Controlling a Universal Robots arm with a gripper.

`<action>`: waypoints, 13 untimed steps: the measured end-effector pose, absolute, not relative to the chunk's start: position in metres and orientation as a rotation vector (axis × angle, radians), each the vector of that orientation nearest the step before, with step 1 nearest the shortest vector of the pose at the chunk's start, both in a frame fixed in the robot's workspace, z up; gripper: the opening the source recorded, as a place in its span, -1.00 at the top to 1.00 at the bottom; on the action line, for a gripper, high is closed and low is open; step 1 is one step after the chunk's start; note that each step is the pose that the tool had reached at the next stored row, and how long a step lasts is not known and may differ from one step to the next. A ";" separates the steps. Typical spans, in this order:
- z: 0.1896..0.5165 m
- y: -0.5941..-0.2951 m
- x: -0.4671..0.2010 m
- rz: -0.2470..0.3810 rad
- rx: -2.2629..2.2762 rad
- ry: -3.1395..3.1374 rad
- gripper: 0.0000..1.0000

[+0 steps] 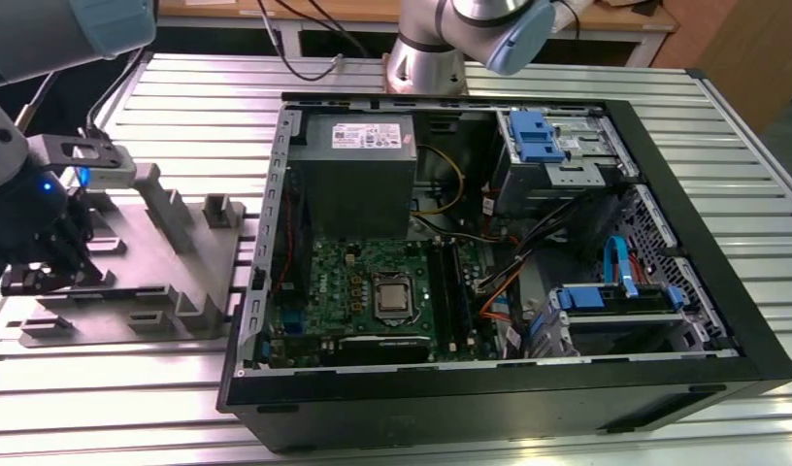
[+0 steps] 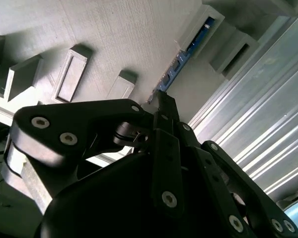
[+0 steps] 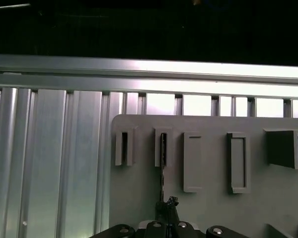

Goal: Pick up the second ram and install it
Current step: 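Pick up the second ram and move it above second insertion slot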

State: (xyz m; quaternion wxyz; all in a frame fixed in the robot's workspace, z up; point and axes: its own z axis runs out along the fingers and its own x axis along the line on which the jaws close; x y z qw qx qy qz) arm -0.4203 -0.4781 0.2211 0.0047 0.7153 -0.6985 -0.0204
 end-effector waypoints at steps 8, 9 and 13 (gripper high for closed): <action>0.217 -0.479 -0.420 -0.066 2.241 -2.189 0.80; 0.217 -0.479 -0.420 -0.066 2.241 -2.189 0.80; 0.217 -0.479 -0.420 -0.066 2.241 -2.189 0.80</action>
